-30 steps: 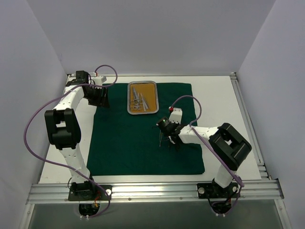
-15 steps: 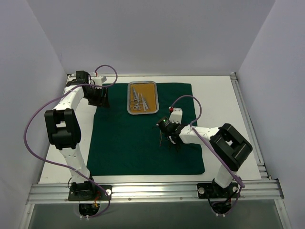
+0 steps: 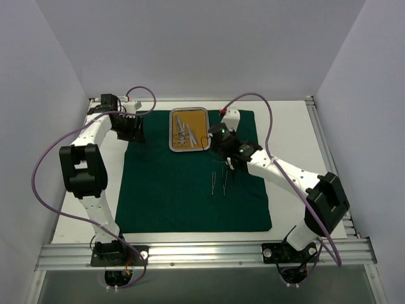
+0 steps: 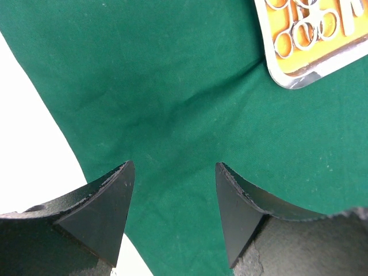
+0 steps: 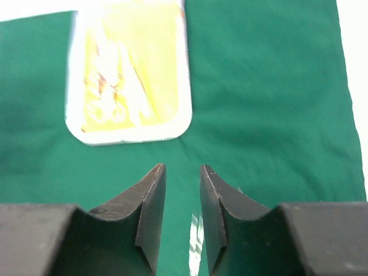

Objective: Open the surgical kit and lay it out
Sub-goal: Place the medical item in the surgical kit, then pick up the medical item from the container.

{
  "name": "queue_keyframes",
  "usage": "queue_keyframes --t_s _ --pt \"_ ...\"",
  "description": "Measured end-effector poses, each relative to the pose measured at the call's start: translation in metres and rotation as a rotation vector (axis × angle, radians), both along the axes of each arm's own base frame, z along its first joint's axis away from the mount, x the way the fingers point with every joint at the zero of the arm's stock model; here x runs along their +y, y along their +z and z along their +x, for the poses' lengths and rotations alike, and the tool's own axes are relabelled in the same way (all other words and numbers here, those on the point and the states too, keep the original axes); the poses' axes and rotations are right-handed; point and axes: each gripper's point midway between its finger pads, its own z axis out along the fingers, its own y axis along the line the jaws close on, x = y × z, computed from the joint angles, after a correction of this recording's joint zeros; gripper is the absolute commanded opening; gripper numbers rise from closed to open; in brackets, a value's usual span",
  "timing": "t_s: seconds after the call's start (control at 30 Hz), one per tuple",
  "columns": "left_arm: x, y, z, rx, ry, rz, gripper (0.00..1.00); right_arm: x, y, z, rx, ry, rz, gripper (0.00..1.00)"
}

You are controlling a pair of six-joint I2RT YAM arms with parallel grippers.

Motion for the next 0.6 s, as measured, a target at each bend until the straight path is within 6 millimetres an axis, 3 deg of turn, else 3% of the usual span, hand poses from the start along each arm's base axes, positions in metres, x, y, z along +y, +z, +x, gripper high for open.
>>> queue_keyframes --t_s 0.13,0.27,0.37,0.6 --pt "0.0 -0.001 -0.003 0.01 -0.001 0.002 0.67 0.021 0.033 0.047 -0.062 0.064 0.036 0.24" --pt "0.001 -0.001 -0.004 0.014 -0.002 0.009 0.67 0.037 0.031 0.093 -0.069 0.118 0.016 0.2" --pt "0.002 -0.002 -0.004 0.016 -0.001 0.014 0.67 0.055 0.013 0.124 -0.051 0.164 -0.012 0.16" --pt "0.004 -0.002 -0.005 0.019 0.001 0.023 0.67 0.097 -0.057 0.166 0.044 0.276 -0.092 0.12"
